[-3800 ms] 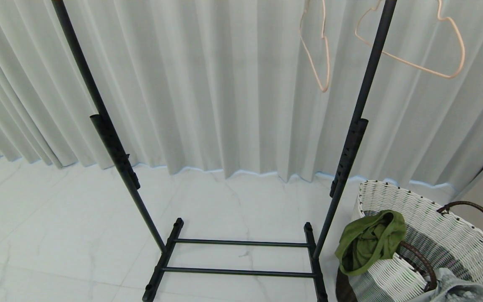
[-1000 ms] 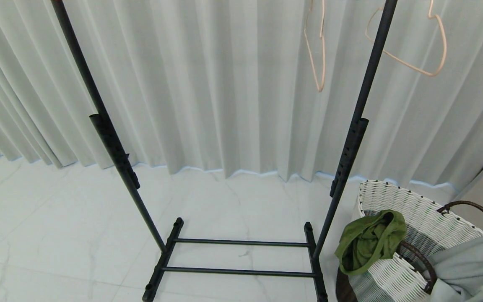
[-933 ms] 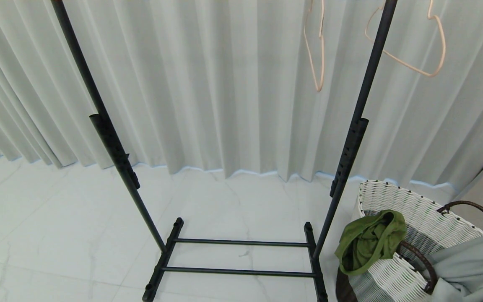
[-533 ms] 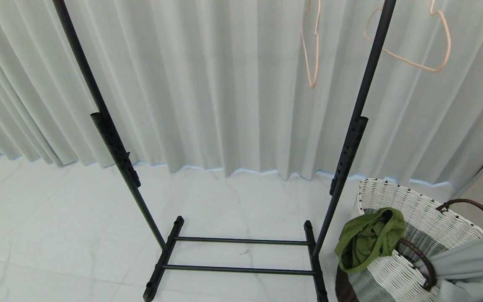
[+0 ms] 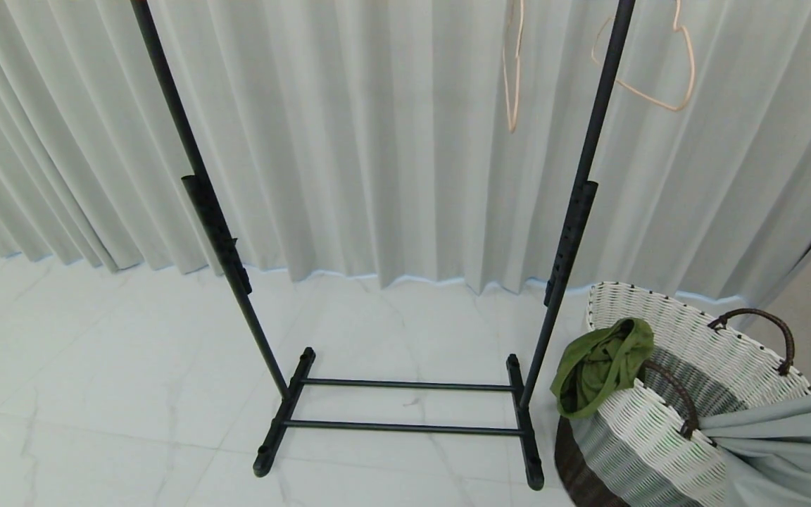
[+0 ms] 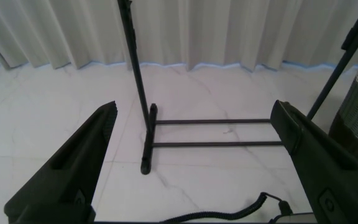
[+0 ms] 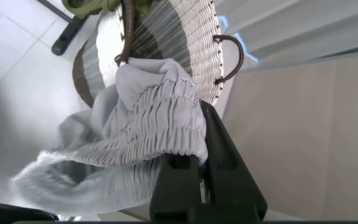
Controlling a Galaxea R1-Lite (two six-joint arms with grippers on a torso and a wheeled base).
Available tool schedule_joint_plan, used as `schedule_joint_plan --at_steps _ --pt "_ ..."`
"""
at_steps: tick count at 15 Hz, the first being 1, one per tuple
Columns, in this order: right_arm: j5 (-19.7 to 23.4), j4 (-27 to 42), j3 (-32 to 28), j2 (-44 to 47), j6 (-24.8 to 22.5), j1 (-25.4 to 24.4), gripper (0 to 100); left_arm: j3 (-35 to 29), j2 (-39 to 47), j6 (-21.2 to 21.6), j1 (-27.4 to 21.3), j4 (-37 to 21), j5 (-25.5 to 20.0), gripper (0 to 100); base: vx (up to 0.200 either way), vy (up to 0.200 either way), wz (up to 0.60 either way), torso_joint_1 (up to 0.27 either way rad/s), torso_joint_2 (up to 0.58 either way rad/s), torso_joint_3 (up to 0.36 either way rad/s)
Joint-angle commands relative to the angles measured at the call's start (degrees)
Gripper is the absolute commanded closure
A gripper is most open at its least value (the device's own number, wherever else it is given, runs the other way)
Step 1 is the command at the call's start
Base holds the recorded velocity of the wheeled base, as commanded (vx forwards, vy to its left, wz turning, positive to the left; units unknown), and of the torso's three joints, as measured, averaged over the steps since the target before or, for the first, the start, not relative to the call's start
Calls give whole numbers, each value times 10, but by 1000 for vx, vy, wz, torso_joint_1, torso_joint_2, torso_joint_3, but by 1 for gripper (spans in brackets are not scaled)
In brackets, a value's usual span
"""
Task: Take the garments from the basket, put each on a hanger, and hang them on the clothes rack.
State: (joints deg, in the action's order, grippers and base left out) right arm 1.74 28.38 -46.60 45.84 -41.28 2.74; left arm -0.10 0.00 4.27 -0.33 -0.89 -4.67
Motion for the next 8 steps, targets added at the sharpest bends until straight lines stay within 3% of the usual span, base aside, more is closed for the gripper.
schedule_joint_plan --at_steps 1,7,8 --pt "0 -1 0 1 0 -3 100 0 1 0 1 0 0 0 0 0 0 0 0 0" --pt "0 0 1 1 0 -4 100 0 1 1 0 -1 0 0 0 200 0 2 2 1" --pt "0 0 1 3 0 -3 100 0 1 1 1 -1 0 0 0 0 0 0 0 0"
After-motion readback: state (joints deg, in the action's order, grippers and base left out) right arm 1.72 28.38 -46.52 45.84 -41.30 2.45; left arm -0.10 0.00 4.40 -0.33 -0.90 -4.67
